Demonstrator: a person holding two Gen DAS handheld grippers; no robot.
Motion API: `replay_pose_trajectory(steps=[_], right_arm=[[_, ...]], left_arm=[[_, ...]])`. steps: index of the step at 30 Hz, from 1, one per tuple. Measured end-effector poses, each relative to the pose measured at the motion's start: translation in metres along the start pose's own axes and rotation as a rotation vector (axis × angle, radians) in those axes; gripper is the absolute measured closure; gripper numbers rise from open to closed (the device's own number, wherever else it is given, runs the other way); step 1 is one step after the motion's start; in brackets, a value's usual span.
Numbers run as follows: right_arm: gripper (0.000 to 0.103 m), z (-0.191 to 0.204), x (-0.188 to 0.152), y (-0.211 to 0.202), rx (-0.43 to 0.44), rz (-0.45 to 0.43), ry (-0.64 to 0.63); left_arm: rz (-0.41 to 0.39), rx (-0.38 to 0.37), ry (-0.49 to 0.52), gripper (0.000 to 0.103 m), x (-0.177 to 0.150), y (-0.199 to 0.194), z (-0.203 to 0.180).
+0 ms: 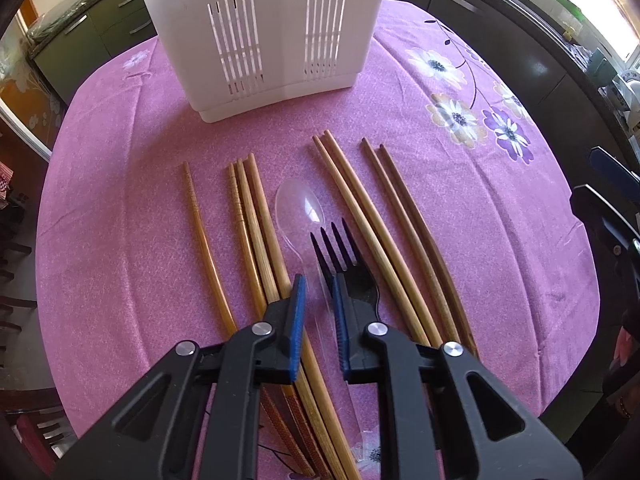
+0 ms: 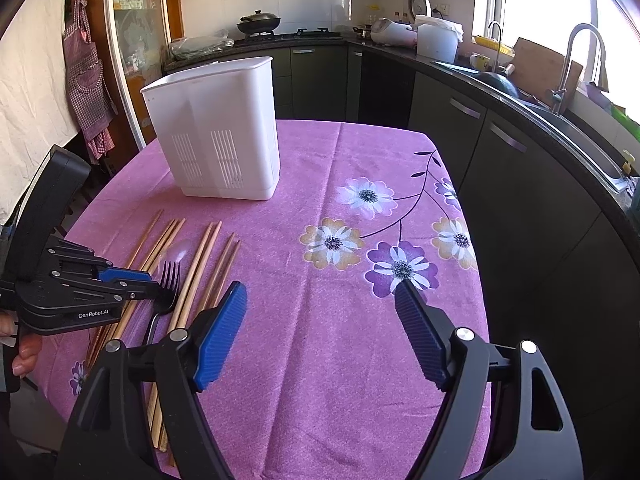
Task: Organize utensils
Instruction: 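Lower the left gripper onto the clear plastic spoon, close and lift it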
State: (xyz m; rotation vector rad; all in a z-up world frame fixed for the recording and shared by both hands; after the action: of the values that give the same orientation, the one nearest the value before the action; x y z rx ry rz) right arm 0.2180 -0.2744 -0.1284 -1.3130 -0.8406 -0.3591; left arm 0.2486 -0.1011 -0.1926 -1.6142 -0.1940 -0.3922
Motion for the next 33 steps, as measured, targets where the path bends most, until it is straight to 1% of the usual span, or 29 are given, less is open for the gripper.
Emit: replay_pose_trajectory(steps=[3, 7, 13, 16, 21, 25, 30, 33], right_arm=[[0.025, 0.001, -0.001, 0.0, 0.002, 0.002, -0.001], [0.024, 0.001, -0.002, 0.001, 0.003, 0.008, 0.001], [0.023, 0.005, -0.002, 0.004, 0.016, 0.013, -0.005], [0.023, 0.006, -0.002, 0.007, 0.015, 0.019, -0.007], [0.019, 0.007, -0.003, 0.007, 0.016, 0.022, -0.012], [0.019, 0.007, -0.004, 0.007, 0.017, 0.025, -0.013], [0.02, 0.008, -0.005, 0.008, 0.016, 0.031, -0.018], [0.024, 0.009, -0.005, 0.006, 0.017, 0.03, -0.023]], left_arm=[[0.004, 0.004, -0.009, 0.089, 0.003, 0.0, 0.004], [0.011, -0.009, -0.008, 0.089, -0.001, -0.003, 0.006], [0.022, -0.008, -0.004, 0.091, -0.007, -0.001, 0.01], [0.021, -0.001, 0.0, 0.091, -0.006, 0.0, 0.009], [0.024, 0.015, 0.001, 0.091, 0.003, 0.004, 0.005], [0.023, 0.01, -0.013, 0.091, 0.006, 0.006, 0.006], [0.007, -0.002, -0.037, 0.092, 0.007, 0.005, 0.01], [-0.045, -0.013, -0.042, 0.093, 0.009, -0.003, 0.01]])
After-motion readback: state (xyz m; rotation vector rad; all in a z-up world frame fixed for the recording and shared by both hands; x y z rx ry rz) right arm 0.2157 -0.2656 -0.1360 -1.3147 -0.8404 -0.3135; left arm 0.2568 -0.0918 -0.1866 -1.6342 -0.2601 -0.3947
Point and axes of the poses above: each gripper's, at about its wrist camera, not at the fingertips, and y roughly the way its jaws point, z to its left, x to its top, the point moved 3 cm from there along y, roughly the way its jaws point, and after that the axes turned 3 degrees about -z, right-handed, at the moved point
